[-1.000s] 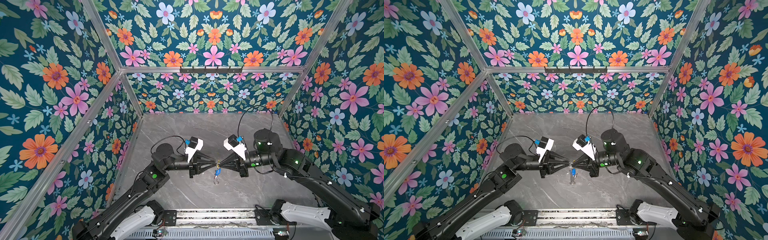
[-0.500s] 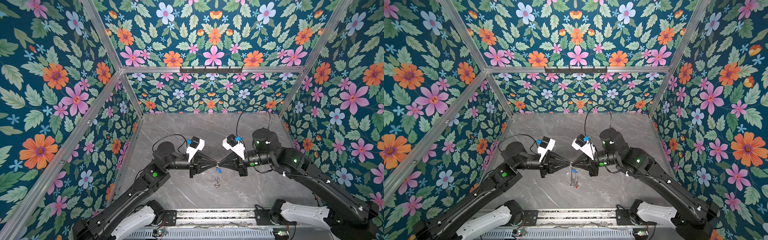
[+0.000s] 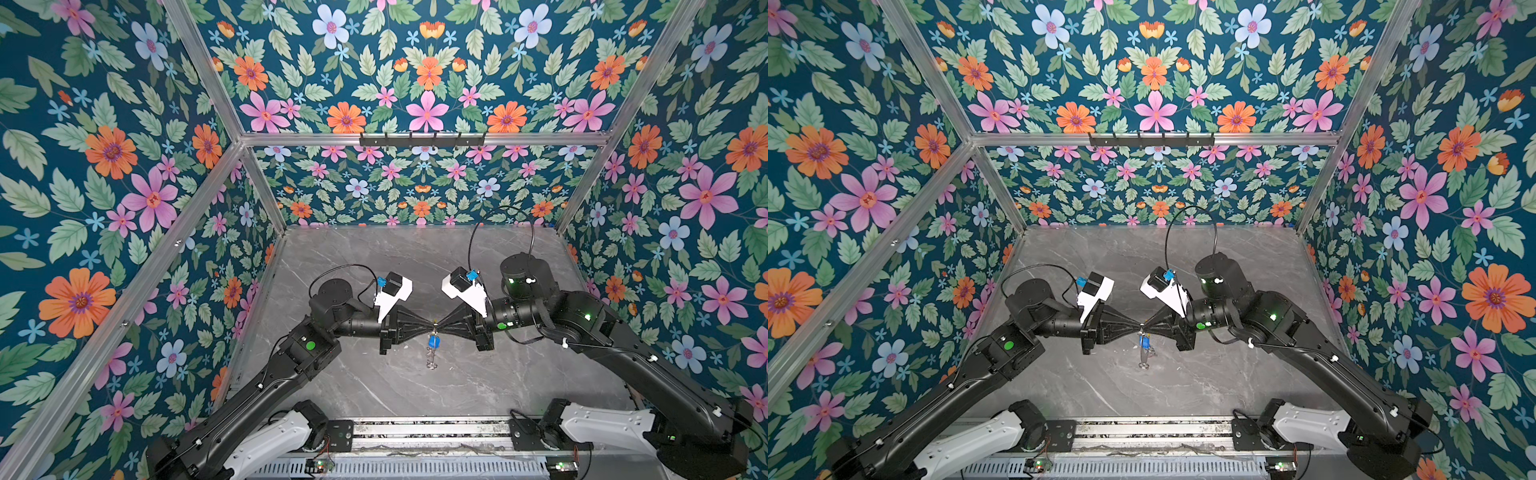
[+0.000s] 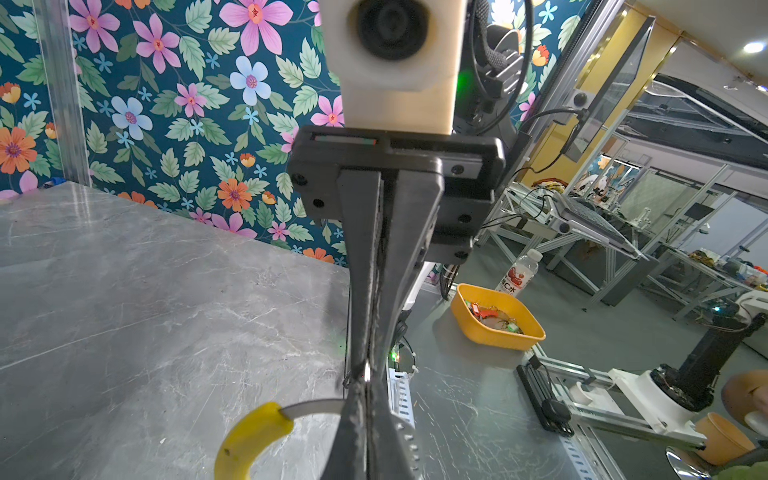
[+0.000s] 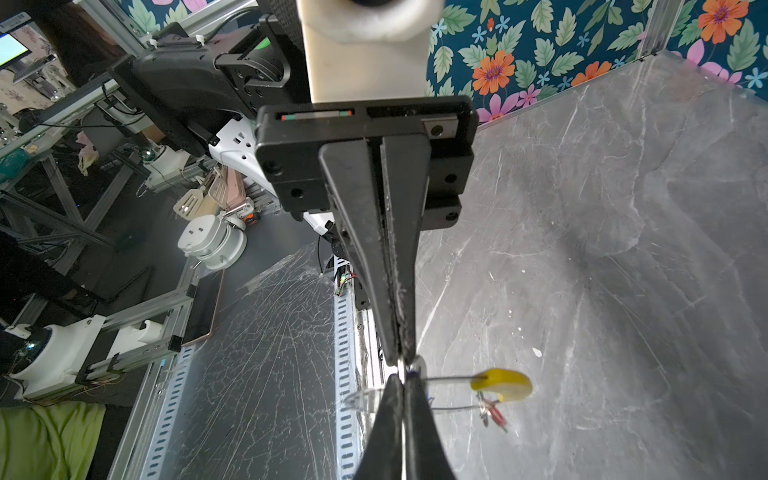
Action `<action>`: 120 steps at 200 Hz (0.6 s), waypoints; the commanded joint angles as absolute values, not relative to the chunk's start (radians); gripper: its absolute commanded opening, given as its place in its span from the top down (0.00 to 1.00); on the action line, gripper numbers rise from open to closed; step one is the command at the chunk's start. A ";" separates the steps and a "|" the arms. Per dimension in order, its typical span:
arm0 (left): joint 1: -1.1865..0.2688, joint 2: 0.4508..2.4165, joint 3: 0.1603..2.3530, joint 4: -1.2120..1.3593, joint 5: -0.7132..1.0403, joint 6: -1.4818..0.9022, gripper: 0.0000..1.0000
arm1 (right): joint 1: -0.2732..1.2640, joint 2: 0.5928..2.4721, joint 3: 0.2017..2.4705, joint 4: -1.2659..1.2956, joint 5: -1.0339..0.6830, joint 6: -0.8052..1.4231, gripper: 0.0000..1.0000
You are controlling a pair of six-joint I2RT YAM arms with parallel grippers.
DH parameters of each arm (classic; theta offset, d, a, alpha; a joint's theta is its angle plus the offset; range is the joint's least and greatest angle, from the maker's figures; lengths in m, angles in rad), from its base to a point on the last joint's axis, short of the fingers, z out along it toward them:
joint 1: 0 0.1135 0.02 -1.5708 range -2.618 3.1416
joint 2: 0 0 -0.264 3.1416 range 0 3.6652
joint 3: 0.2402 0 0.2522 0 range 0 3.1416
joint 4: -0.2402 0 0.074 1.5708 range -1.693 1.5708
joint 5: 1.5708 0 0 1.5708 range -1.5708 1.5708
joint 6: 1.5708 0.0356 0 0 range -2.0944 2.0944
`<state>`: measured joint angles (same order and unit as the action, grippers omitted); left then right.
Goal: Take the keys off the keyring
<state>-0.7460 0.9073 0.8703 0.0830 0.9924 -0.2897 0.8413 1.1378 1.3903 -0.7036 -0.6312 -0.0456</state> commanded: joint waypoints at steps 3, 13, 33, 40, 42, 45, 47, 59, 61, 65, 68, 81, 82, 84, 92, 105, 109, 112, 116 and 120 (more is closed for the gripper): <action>-0.747 0.901 0.872 0.094 0.996 -0.268 1.00 | 0.842 1.146 1.400 -0.689 -0.623 -0.058 1.00; -0.746 0.895 0.858 0.124 0.991 -0.276 1.00 | 0.842 1.146 1.397 -0.678 -0.617 -0.051 1.00; -0.748 0.881 0.823 0.196 0.951 -0.310 1.00 | 0.842 1.141 1.389 -0.638 -0.591 -0.025 1.00; -0.748 0.873 0.808 0.226 0.929 -0.321 1.00 | 0.841 1.136 1.384 -0.617 -0.576 -0.013 1.00; -0.748 0.871 0.804 0.236 0.922 -0.325 1.00 | 0.842 1.134 1.381 -0.611 -0.570 -0.009 0.99; -0.748 0.867 0.796 0.251 0.908 -0.329 1.00 | 0.842 1.130 1.378 -0.599 -0.562 -0.003 0.95; -0.749 0.864 0.791 0.261 0.898 -0.332 1.00 | 0.842 1.126 1.374 -0.590 -0.554 0.000 0.92; -0.748 0.841 0.756 0.329 0.835 -0.353 1.00 | 0.842 1.103 1.351 -0.538 -0.511 0.018 0.73; -0.747 0.837 0.749 0.343 0.824 -0.357 1.00 | 0.842 1.098 1.347 -0.530 -0.505 0.020 0.70; -0.747 0.830 0.736 0.372 0.802 -0.365 1.00 | 0.842 1.088 1.336 -0.509 -0.492 0.026 0.64; -0.748 0.824 0.726 0.394 0.786 -0.370 1.00 | 0.842 1.082 1.329 -0.498 -0.483 0.031 0.61; -0.748 0.800 0.680 0.490 0.716 -0.392 1.00 | 0.842 1.048 1.292 -0.426 -0.455 0.053 0.53; -0.748 0.799 0.677 0.496 0.712 -0.393 1.00 | 0.842 1.046 1.287 -0.421 -0.454 0.054 0.53; -0.748 0.796 0.671 0.508 0.703 -0.394 1.00 | 0.842 1.044 1.281 -0.411 -0.451 0.059 0.52; -0.748 0.784 0.650 0.555 0.672 -0.397 1.00 | 0.842 1.022 1.251 -0.371 -0.446 0.075 0.50; -0.747 0.777 0.619 0.640 0.641 -0.408 1.00 | 0.841 0.998 1.201 -0.300 -0.451 0.107 0.48; -0.748 0.775 0.611 0.660 0.635 -0.410 1.00 | 0.842 0.991 1.181 -0.278 -0.451 0.116 0.48; -0.747 0.775 0.606 0.678 0.632 -0.412 1.00 | 0.842 0.988 1.173 -0.271 -0.451 0.120 0.48; -0.748 0.774 0.598 0.700 0.630 -0.415 1.00 | 0.842 0.983 1.156 -0.250 -0.452 0.127 0.48; -0.748 0.774 0.593 0.723 0.629 -0.417 1.00 | 0.841 0.978 1.138 -0.227 -0.453 0.134 0.48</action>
